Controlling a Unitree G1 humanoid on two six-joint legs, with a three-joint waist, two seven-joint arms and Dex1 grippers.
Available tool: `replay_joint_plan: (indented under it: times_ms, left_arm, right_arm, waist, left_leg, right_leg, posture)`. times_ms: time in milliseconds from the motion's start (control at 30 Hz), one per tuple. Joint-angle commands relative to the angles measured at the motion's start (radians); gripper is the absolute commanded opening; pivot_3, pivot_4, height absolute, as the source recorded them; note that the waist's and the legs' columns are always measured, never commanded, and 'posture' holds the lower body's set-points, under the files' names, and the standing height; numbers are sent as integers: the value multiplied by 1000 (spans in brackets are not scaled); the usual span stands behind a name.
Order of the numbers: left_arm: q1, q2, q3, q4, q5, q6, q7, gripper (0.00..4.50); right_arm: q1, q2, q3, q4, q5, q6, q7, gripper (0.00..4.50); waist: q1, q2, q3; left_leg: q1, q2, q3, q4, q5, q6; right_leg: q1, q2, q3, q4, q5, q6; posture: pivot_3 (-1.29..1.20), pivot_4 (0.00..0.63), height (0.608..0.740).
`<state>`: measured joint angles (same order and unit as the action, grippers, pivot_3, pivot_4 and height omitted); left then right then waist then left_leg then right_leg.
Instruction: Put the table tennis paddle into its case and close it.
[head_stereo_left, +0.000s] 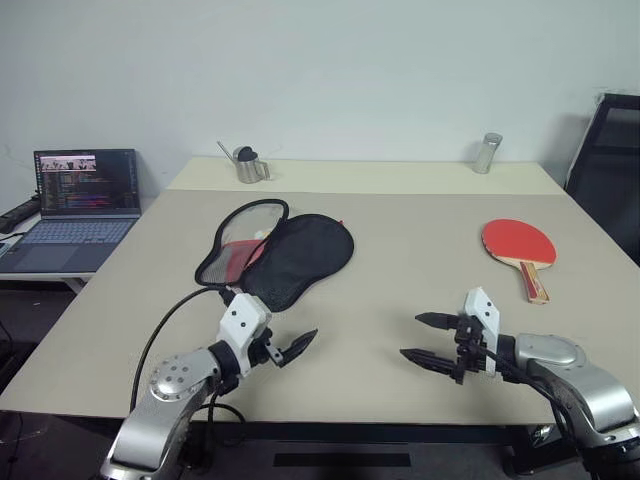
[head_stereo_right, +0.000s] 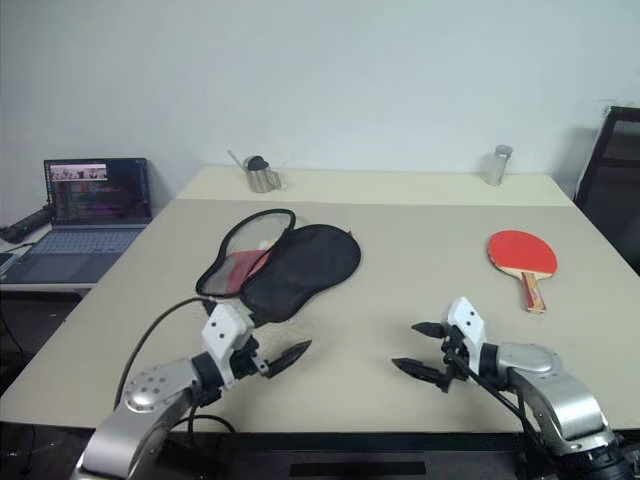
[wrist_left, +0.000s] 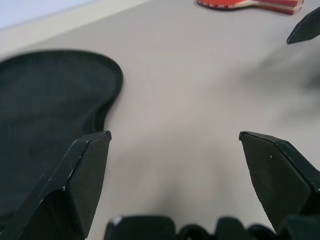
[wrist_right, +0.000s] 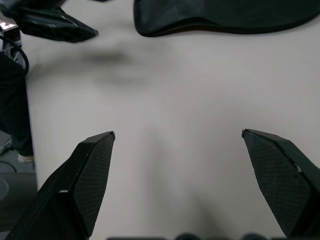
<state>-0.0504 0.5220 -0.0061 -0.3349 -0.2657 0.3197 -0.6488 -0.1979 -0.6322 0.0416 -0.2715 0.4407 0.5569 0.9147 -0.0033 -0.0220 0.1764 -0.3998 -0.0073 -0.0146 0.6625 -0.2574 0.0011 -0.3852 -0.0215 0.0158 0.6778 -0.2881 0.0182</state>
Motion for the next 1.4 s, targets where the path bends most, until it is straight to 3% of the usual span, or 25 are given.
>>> replay_joint_plan:
  times_ms: [33, 200, 500, 767, 1033, 1133, 1267, 1400]
  left_arm:
    - [-10, -19, -15, -26, 7, -17, 11, 4500]
    - [7, -42, -3, -48, -55, -7, -14, 4500]
    - [21, -31, 31, -20, -78, -39, -52, 4500]
    - [-48, 61, 174, 84, -175, 4, -128, 4500]
    - [-168, 151, 229, 229, -196, 6, -196, 4500]
    - [-191, 167, 253, 262, -209, 24, -193, 4500]
    - [-169, 166, 264, 277, -227, 68, -192, 4500]
    - [-129, 161, 275, 289, -247, 117, -191, 4500]
  right_arm:
    - [9, -21, 4, -43, -2, -3, 6, 4475]
    - [-29, 12, -20, -131, 76, 90, -56, 4475]
    - [-11, 21, 6, -155, 68, 115, -95, 4475]
    - [-138, 162, 71, -99, 22, 169, -247, 4475]
    - [-263, 292, 33, -55, 74, 351, -390, 4475]
    - [-317, 327, 56, -24, 44, 331, -414, 4475]
    - [-326, 319, 25, -65, 76, 296, -375, 4475]
    - [-314, 230, 3, -132, 108, 280, -286, 4475]
  waist:
    - [1, 0, 0]
    - [0, 0, 0]
    - [1, 0, 0]
    - [-4, 0, 0]
    - [0, -1, 0]
    - [-5, -1, 0]
    - [-6, 0, 0]
    - [-6, -1, 0]
  left_leg:
    - [0, 0, 0, 0, 0, 0]
    - [0, 0, 0, 0, 0, 0]
    - [0, 0, 0, 0, 0, 0]
    - [1, 1, 0, 0, 0, -1]
    - [-2, 0, 0, 0, 0, -1]
    - [-1, 0, 0, -1, 1, -1]
    - [-2, 0, 0, -1, 0, -1]
    - [-2, 0, 0, -1, 0, -1]
  right_leg:
    - [0, 0, 0, 0, 0, 0]
    - [0, 0, 0, 0, 0, 0]
    - [0, 0, 0, 0, 0, 0]
    - [-1, 1, 0, 2, 0, 0]
    - [-3, 0, 0, 0, 0, 0]
    - [-3, 0, 0, 1, 0, 0]
    - [-3, 0, -1, 1, 0, -1]
    - [-4, 0, 0, 0, 0, 0]
  posture:
    - [0, 150, 740]
    - [0, 150, 740]
    - [0, 150, 740]
    - [0, 150, 740]
    - [0, 150, 740]
    - [0, 150, 740]
    - [0, 150, 740]
    - [0, 150, 740]
